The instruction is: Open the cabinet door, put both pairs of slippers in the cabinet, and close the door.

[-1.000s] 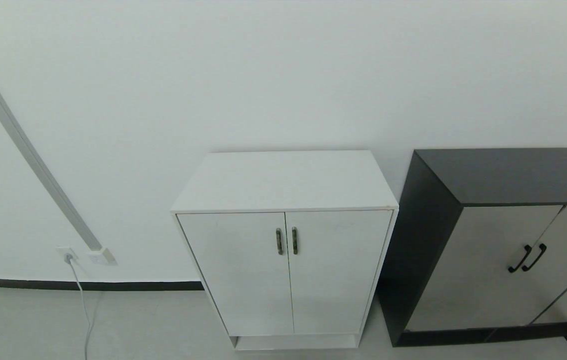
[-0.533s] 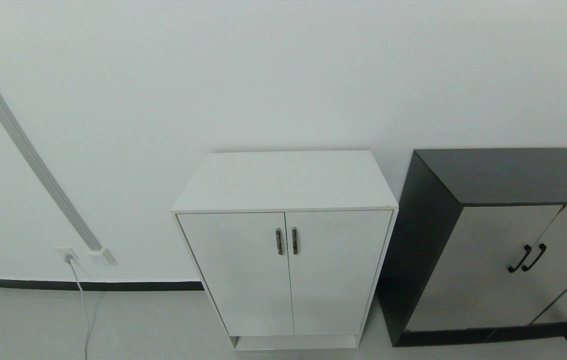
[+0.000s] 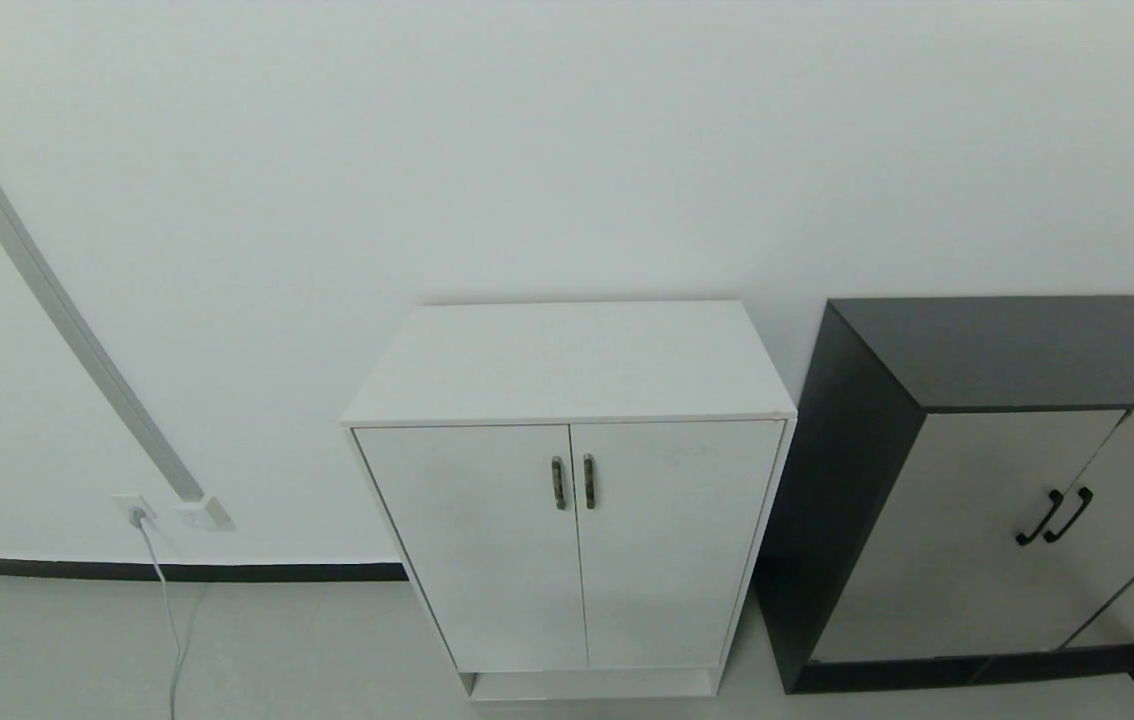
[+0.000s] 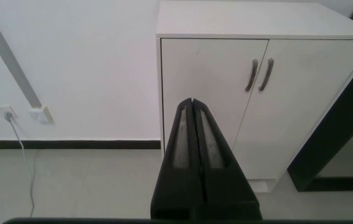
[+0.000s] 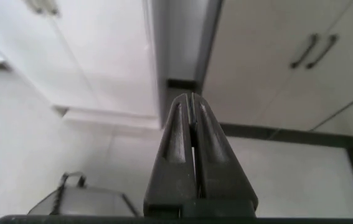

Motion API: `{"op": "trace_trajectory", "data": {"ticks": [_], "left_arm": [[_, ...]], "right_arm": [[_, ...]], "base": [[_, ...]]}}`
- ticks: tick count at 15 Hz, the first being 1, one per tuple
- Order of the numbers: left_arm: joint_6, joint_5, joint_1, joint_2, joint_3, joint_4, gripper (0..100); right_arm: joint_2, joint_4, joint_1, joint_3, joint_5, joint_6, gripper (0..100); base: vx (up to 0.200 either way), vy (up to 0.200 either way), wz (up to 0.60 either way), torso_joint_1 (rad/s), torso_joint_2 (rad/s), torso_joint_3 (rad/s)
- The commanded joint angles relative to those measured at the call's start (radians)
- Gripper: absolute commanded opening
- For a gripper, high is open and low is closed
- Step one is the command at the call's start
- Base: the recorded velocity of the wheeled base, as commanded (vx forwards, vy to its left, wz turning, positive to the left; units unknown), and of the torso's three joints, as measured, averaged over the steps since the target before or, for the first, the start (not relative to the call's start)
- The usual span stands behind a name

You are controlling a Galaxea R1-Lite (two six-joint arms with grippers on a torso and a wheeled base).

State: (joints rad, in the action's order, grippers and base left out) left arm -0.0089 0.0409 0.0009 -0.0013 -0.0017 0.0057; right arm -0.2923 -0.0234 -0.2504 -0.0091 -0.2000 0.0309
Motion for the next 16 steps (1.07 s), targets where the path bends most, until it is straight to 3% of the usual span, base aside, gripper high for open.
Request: {"op": "trace_trajectory", "data": {"ticks": [1, 6, 11, 13, 16], "left_arm": [[0.0, 0.001, 0.001, 0.001, 0.0, 0.0, 0], [0.0, 0.001, 0.001, 0.001, 0.0, 0.0, 0], [-0.002, 0.002, 0.001, 0.001, 0.0, -0.001, 0], [0.0, 0.001, 0.001, 0.001, 0.0, 0.0, 0], [0.0, 0.001, 0.001, 0.001, 0.0, 0.0, 0]], "right_arm": [[0.085, -0.003, 0.03, -0.003, -0.018, 0.0, 0], [0.194, -0.007, 0.033, 0.0, -0.029, -0.014, 0], [0.193, -0.001, 0.125, -0.002, -0.038, -0.017, 0], [0.19, -0.001, 0.234, -0.002, -0.035, -0.016, 0], [0.28, -0.003, 0.247, -0.002, -0.03, -0.017, 0]], "base": [[0.0, 0.0, 0.0, 0.0, 0.0, 0.0], [0.0, 0.0, 0.0, 0.0, 0.0, 0.0], [0.0, 0.0, 0.0, 0.0, 0.0, 0.0], [0.0, 0.0, 0.0, 0.0, 0.0, 0.0], [0.0, 0.0, 0.0, 0.0, 0.0, 0.0]]}}
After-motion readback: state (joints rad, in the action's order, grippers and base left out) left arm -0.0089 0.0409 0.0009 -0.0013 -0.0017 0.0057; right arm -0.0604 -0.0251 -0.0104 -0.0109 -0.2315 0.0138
